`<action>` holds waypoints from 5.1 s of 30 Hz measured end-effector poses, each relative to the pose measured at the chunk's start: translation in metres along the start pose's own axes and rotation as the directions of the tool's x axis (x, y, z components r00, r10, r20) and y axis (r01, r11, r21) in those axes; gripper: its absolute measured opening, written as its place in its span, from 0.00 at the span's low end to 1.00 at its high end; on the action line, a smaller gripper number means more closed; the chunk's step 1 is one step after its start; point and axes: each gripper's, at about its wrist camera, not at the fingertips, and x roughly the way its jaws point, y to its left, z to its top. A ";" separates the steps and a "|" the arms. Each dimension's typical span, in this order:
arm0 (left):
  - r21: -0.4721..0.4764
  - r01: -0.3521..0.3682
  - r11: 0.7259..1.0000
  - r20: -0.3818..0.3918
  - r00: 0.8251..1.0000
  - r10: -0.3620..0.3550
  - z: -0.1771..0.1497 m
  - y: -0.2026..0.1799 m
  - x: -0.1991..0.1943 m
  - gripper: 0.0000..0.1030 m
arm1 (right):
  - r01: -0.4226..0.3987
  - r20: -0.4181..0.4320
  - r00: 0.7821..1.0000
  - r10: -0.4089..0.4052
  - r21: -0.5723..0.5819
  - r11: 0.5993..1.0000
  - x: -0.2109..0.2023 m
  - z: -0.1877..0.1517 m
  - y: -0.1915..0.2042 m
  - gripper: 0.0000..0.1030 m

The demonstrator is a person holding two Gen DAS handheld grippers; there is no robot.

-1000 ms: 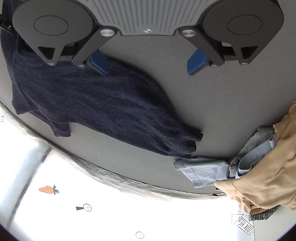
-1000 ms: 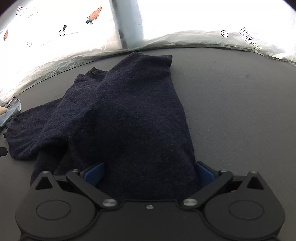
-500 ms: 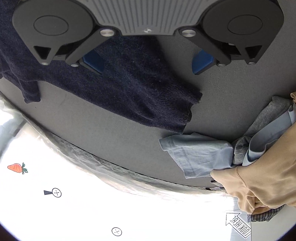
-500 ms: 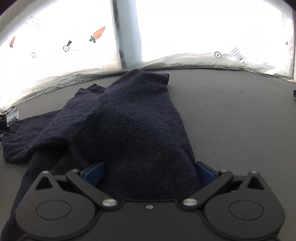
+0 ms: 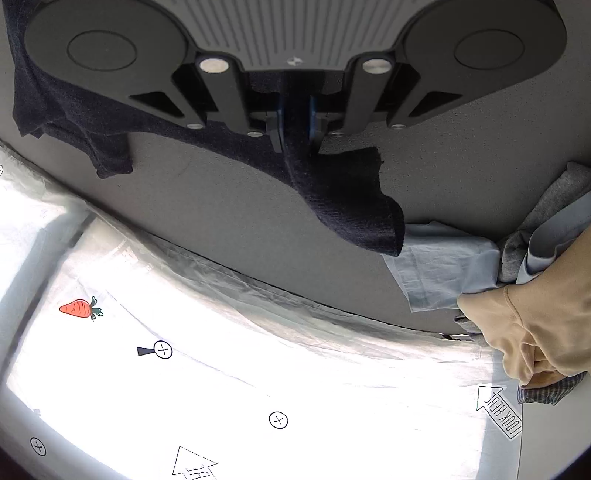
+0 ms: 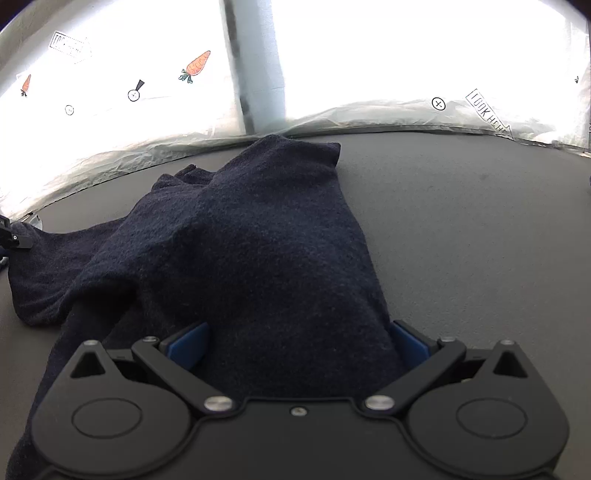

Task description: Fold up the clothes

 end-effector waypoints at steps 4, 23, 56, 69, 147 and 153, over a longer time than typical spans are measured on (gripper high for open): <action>0.050 0.146 0.988 0.030 0.989 -0.147 0.001 -0.035 -0.033 0.10 | -0.041 -0.115 0.993 0.042 0.012 0.999 0.000 0.015 -0.007 1.00; 0.334 0.543 0.770 -0.440 0.813 -0.382 -0.126 -0.152 -0.080 0.70 | 0.006 0.006 1.000 -0.007 0.152 0.988 -0.091 0.011 -0.055 0.98; 0.236 0.244 0.941 -0.290 0.942 -0.171 -0.120 -0.087 -0.142 0.86 | -0.310 -0.104 0.943 0.315 0.064 0.949 -0.105 -0.007 -0.014 0.10; 0.222 0.244 0.944 -0.345 0.925 -0.158 -0.162 -0.099 -0.172 0.86 | -0.287 -0.120 0.947 0.298 0.102 0.953 -0.149 -0.042 -0.045 0.10; -0.001 0.075 0.997 -0.425 0.903 -0.068 -0.116 -0.071 -0.050 1.00 | -0.245 -0.198 0.933 0.301 0.263 0.933 -0.040 0.031 -0.105 0.44; -0.115 0.133 0.985 -0.440 0.882 -0.170 -0.133 -0.054 -0.078 1.00 | -0.317 -0.201 0.863 0.463 0.498 0.807 -0.063 -0.016 -0.132 0.54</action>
